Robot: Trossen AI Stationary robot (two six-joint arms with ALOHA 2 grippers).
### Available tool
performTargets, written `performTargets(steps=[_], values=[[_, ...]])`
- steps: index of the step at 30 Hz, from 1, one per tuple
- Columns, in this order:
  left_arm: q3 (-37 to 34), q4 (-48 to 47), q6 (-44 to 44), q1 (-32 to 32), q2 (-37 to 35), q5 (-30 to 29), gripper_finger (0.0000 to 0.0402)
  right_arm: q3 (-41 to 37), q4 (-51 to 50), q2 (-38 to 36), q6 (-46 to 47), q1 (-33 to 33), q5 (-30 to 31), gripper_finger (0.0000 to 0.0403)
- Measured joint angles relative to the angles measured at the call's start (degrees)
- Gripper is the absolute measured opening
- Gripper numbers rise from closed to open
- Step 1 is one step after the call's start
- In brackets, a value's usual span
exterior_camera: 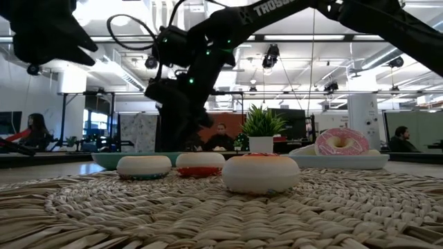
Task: Pick & Place donuts
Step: Put the small yellow doughnut on the green plate
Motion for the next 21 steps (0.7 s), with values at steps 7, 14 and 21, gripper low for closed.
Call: performTargets(steps=[7, 14, 21], values=[[-0.7, 0.2, -3.3, -1.2, 1.9, 0.0, 0.0135, 0.0, -0.5, 2.2, 0.2, 0.0, -0.5, 0.0164], [-0.7, 0.2, -4.6, -1.4, 3.2, 0.0, 0.0135, 0.4, -0.8, 1.8, -2.5, 0.0, -0.1, 0.0106], [-0.7, 0.2, -5.4, -1.4, 3.7, -0.7, 0.0135, 1.2, -1.4, -2.8, -6.7, -0.1, 1.4, 0.0016]])
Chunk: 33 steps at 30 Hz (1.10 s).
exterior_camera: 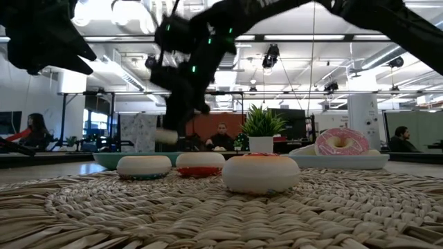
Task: Pick & Place donuts
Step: Put the small yellow doughnut on the green plate
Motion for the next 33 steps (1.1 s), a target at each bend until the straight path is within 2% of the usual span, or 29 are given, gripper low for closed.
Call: performTargets(steps=[4, 8, 10, 14, 18, 20, 23, 25, 30, 33], values=[[0.0, -0.1, -3.6, 0.0, -0.4, -6.0, 0.0135, -0.3, 1.5, -5.5, -1.8, 0.5, 7.5, 0.0013], [-0.1, -0.1, -8.1, 0.2, -2.3, -10.2, 0.0135, -2.0, 7.4, -11.8, -10.1, 3.1, 20.4, 0.0013], [-0.1, 0.2, -9.9, 0.2, -3.5, -11.2, 0.0135, -3.9, 12.5, -14.8, -15.0, 5.1, 25.8, 0.0013], [-0.1, 2.4, -12.6, 0.3, -6.3, -15.9, 0.0135, -10.8, 27.9, -19.8, -25.3, 8.9, 32.2, 0.0013], [-0.1, 8.9, -12.7, 0.5, -9.2, -20.5, 0.0135, -18.2, 41.1, -23.7, -34.4, 12.5, 42.4, 0.0013], [-0.1, 14.2, -11.0, 0.5, -10.6, -20.8, 0.0135, -21.1, 45.2, -25.6, -37.2, 14.0, 43.9, 0.0013], [-0.1, 24.7, -3.6, 0.6, -11.8, -19.5, 0.0135, -24.0, 51.7, -27.5, -40.6, 16.0, 43.9, 0.0013], [0.0, 32.6, 6.9, 0.7, -11.5, -18.2, 0.0135, -24.3, 54.7, -28.1, -39.5, 16.9, 43.8, 0.0013], [0.3, 50.5, 35.3, 0.7, -7.4, -17.5, 0.0135, -22.3, 50.1, -28.4, -22.1, 17.4, 44.0, 0.0013], [1.1, 54.2, 40.8, 0.8, -4.6, -17.4, 0.0135, -21.6, 47.3, -28.0, -17.3, 17.6, 46.1, 0.0013]])
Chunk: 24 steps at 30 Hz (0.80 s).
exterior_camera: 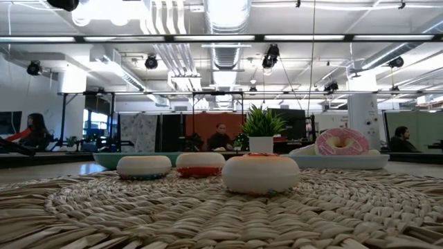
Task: Pick & Place donuts
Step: Put the small yellow doughnut on the green plate
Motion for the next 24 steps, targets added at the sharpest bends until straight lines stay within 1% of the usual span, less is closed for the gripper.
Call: performTargets(steps=[3, 7, 10, 14, 17, 19, 24], values=[[0.6, 0.0, 1.9, 0.3, 2.7, 0.0, 0.0135, 0.0, -2.4, 0.1, 1.6, 0.2, 0.5, 0.0013], [1.5, -0.1, 14.2, 0.4, 7.1, -0.1, 0.0135, 0.0, -5.6, 0.1, 6.0, 0.3, 0.5, 0.0013], [2.9, -0.2, 20.9, 1.1, 10.9, -2.8, 0.0136, 0.0, -6.6, 0.2, 6.9, 0.6, 0.5, 0.0013], [5.3, -0.3, 22.0, 3.5, 14.2, -5.4, 0.014, 0.0, -6.6, 0.2, 6.8, 1.1, 0.5, 0.0013], [6.2, -0.1, 22.5, 6.0, 15.1, -5.4, 0.014, 0.0, -6.8, 0.2, 6.7, 1.4, 0.5, 0.0013], [6.6, -0.1, 22.1, 7.5, 15.2, -4.0, 0.014, 0.0, -7.7, 0.2, 6.6, 1.5, 0.6, 0.0013], [6.8, 0.0, 21.0, 9.1, 14.9, 1.4, 0.014, -0.1, -9.8, 0.2, 7.4, 1.5, 0.7, 0.0013]])
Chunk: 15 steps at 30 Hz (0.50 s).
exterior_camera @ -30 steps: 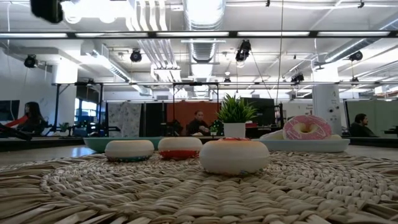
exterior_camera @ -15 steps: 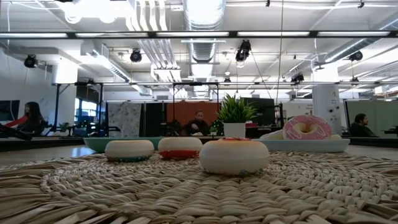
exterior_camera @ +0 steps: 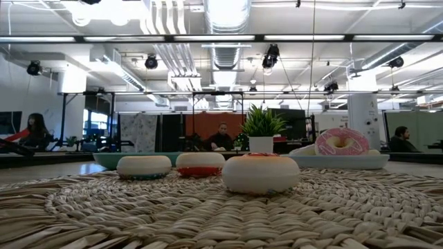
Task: Pick & Place donuts
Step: Put the small yellow doughnut on the green plate
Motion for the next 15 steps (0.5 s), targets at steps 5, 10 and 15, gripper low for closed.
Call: performTargets(steps=[5, 10, 15], values=[[0.0, -0.1, -2.8, 1.0, 0.5, 2.7, 0.014, 0.0, -0.3, 0.0, -0.1, 0.0, 0.0, 0.0013], [-0.1, -0.1, -3.6, 1.8, 0.6, 2.7, 0.014, 0.0, -0.6, 0.0, -0.2, 0.0, -0.1, 0.0013], [-0.1, -0.2, -3.6, 3.2, 0.6, 3.3, 0.0138, 0.0, -0.6, 0.0, 0.1, 0.0, -0.1, 0.0013]])
